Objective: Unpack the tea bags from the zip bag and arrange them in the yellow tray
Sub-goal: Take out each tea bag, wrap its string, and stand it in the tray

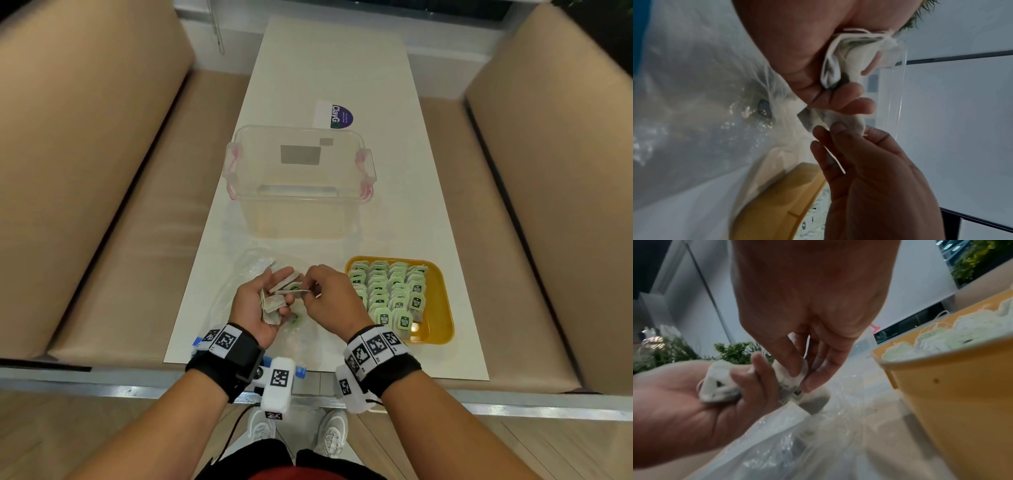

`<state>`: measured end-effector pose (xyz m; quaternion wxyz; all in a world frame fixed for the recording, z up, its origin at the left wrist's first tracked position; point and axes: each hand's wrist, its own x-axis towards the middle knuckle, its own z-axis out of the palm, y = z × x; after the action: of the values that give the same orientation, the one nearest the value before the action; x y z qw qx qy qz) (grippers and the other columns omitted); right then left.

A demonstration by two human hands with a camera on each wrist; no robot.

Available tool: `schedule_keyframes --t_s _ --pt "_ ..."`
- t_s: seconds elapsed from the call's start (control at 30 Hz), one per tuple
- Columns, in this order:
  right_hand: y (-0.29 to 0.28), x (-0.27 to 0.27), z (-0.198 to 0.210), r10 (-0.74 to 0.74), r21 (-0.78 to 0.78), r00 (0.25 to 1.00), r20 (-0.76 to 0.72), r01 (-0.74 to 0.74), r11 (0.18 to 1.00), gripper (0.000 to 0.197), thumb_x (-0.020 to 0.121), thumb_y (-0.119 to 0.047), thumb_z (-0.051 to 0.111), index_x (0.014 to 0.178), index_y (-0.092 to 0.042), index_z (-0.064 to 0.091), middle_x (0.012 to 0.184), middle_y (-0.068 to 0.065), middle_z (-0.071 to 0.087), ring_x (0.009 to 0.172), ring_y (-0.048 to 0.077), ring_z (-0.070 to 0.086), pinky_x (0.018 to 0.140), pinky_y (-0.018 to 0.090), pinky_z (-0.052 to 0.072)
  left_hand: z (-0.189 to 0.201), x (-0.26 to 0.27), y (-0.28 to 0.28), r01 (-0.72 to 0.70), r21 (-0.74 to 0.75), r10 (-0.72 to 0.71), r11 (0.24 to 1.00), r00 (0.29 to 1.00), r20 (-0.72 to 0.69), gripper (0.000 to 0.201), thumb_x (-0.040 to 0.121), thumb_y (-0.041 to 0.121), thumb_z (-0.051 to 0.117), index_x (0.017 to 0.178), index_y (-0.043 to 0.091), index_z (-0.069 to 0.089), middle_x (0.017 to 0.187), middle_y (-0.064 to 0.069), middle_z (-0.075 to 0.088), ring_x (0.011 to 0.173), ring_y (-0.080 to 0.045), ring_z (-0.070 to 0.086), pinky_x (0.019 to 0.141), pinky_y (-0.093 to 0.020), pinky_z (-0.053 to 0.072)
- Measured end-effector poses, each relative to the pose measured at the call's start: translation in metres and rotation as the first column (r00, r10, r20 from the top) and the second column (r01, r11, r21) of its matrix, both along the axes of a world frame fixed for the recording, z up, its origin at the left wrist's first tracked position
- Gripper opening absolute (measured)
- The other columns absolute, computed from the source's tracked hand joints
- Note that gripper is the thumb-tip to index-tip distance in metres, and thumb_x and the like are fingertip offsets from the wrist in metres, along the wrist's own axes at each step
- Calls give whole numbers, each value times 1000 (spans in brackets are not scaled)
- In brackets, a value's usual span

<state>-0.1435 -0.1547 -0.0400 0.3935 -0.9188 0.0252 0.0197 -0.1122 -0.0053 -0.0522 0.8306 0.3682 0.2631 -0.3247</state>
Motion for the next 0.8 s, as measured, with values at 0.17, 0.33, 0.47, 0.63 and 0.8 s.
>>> schedule_keyframes --t_s 0.17,0.33,0.47,0.63,0.8 --pt "-8 1 9 -67 128 996 -52 73 989 16 82 -7 64 92 -19 61 80 0 63 69 20 62 65 33 52 -5 1 7 -25 76 24 997 1000 12 37 103 30 46 115 5 69 100 -13 71 50 -14 56 38 -18 41" --pt "-32 -8 34 -180 239 983 -39 184 953 30 79 -3 59 86 -30 47 71 -1 52 63 30 65 58 42 54 -10 1 11 -11 148 5 989 999 37 33 102 27 48 113 4 70 118 -17 71 51 -13 57 40 -18 40" --pt "-73 -20 52 -252 130 966 -55 257 958 24 79 -2 55 77 -26 58 70 0 61 66 25 67 53 31 48 -11 2 11 -11 196 0 981 998 56 33 99 21 53 122 2 66 119 -19 71 51 -14 56 40 -18 39" --pt "-133 -41 60 -280 -186 955 -94 260 948 32 78 1 54 92 -25 67 83 -4 65 74 10 61 59 10 42 -7 0 10 11 252 -40 968 993 112 31 93 19 58 118 4 70 118 -17 72 50 -13 55 39 -18 32" --pt "-170 -60 59 -241 -492 966 -89 168 854 14 87 -15 61 93 -21 72 100 -2 54 83 19 58 72 32 50 -2 -7 4 5 305 -62 952 983 175 27 93 16 58 113 4 71 117 -19 72 50 -12 51 37 -17 32"
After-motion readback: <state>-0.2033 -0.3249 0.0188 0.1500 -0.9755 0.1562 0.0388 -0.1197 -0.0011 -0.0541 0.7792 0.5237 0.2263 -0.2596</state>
